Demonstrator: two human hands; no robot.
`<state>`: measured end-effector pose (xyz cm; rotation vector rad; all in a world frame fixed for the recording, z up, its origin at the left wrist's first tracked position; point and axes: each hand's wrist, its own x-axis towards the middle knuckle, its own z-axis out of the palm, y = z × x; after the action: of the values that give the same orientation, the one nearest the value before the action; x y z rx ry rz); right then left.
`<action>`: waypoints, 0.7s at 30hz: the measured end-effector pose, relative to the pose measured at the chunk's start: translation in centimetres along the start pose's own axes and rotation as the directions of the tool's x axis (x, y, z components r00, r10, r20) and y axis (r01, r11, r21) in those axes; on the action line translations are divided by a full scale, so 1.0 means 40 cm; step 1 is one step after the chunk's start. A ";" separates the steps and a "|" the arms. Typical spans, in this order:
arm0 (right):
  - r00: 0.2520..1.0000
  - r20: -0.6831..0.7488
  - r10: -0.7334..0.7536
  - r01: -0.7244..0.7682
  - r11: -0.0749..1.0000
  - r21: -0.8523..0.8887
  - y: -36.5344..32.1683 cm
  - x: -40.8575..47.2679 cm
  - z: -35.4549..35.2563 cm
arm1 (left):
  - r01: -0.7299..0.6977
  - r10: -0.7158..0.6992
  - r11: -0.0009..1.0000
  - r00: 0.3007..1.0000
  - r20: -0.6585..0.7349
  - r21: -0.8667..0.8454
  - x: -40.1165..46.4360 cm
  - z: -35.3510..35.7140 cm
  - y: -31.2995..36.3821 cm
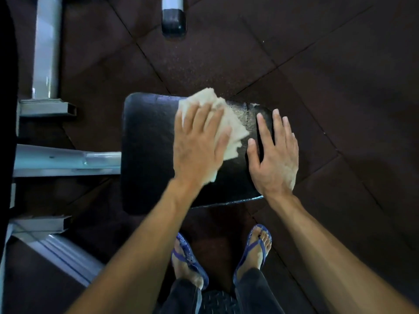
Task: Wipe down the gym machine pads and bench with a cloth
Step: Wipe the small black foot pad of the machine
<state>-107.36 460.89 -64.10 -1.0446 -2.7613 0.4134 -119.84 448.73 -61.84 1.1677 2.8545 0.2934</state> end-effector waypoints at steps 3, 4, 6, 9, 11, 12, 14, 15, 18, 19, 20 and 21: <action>1.000 0.002 -0.025 0.025 1.000 0.017 0.004 0.002 -0.001 | -0.030 0.030 1.000 0.999 0.039 -0.003 -0.147 -0.010 -0.026; 1.000 0.002 -0.020 0.020 0.999 0.025 0.003 0.002 0.001 | -0.032 0.032 0.999 0.999 0.033 0.004 -0.187 -0.014 -0.058; 1.000 0.002 -0.002 0.002 1.000 0.027 0.001 0.000 0.002 | -0.017 0.016 1.000 1.000 0.016 0.024 -0.236 -0.029 -0.125; 1.000 -0.006 0.018 -0.018 1.000 0.010 -0.006 -0.003 0.002 | 0.030 -0.030 1.000 0.999 -0.013 -0.006 -0.211 -0.047 -0.215; 1.000 -0.012 0.019 -0.019 1.000 0.002 -0.010 -0.002 0.002 | 0.074 -0.076 0.996 0.997 -0.031 -0.058 -0.130 -0.052 -0.253; 1.000 -0.011 0.023 -0.023 1.000 -0.004 -0.010 -0.001 0.003 | 0.095 -0.098 0.993 0.994 -0.045 -0.068 -0.074 -0.053 -0.252; 1.000 0.002 0.024 -0.024 1.000 -0.010 -0.008 0.000 0.005 | 0.114 -0.115 0.993 0.993 -0.037 -0.035 0.031 -0.045 -0.210; 1.000 0.006 0.019 -0.019 1.000 -0.007 -0.008 -0.001 0.005 | 0.094 -0.094 0.996 0.995 -0.012 -0.007 0.070 -0.038 -0.175; 1.000 0.000 0.002 -0.002 1.000 0.007 -0.001 0.001 0.003 | -0.007 0.006 0.999 1.000 0.023 0.041 0.081 -0.014 -0.060; 1.000 0.004 -0.004 0.004 1.000 0.012 0.002 0.002 0.002 | -0.019 0.018 0.999 1.000 0.026 0.043 0.045 -0.009 -0.035; 1.000 0.012 -0.012 0.012 1.000 0.014 0.005 0.001 -0.001 | -0.029 0.028 0.999 0.999 0.037 0.037 -0.005 -0.009 -0.022; 1.000 0.022 -0.022 0.021 1.000 0.011 0.008 0.001 -0.003 | -0.039 0.037 0.999 0.998 0.060 0.025 -0.061 -0.014 -0.020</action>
<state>-107.17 461.17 -64.09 -1.0132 -2.7840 0.4384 -118.72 446.37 -61.53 1.2155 2.7965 0.2192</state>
